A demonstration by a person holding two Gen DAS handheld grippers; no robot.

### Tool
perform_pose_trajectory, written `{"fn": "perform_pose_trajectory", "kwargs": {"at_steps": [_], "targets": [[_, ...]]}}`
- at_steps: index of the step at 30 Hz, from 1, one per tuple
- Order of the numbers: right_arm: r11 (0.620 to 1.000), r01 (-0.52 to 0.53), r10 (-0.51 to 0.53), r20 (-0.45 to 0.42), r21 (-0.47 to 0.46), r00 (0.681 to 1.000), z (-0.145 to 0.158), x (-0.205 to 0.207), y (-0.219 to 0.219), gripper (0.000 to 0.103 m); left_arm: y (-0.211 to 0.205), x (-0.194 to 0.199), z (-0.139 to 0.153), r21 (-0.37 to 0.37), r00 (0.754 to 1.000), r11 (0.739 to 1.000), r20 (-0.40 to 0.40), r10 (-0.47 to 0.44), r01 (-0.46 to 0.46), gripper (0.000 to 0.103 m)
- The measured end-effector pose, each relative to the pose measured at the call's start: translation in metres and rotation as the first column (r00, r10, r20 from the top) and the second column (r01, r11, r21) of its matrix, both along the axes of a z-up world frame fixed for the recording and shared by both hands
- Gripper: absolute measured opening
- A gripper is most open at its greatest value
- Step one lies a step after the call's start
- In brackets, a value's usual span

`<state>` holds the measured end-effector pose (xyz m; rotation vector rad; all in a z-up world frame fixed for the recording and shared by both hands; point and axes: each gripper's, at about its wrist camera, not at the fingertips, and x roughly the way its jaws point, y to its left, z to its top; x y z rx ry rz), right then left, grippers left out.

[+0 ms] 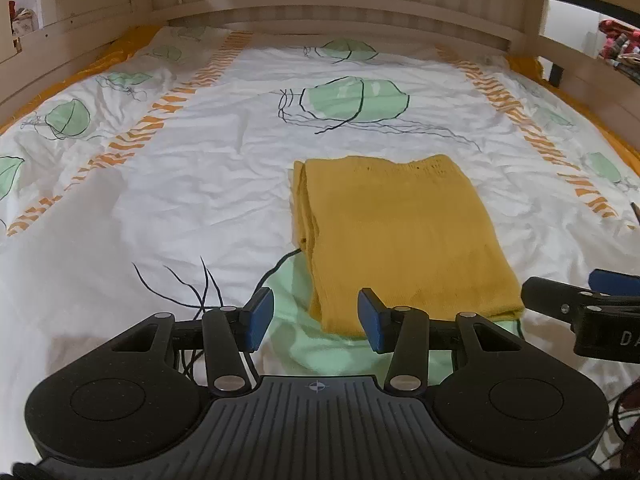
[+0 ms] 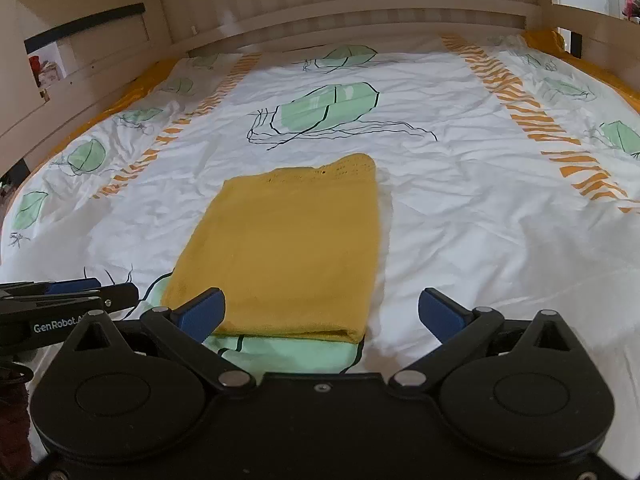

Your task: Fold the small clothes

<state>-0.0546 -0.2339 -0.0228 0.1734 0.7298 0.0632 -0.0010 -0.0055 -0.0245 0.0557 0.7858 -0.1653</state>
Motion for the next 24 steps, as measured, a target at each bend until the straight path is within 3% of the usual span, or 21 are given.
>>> {"fn": "perform_pose_trajectory", "kwargs": {"at_steps": [24], "targets": [[1.000, 0.025, -0.025, -0.035, 0.005, 0.999, -0.0059, 0.0007, -0.0066, 0.102, -0.0044, -0.0004, -0.0082, 0.001, 0.998, 1.000, -0.057, 0.008, -0.008, 0.045]]}}
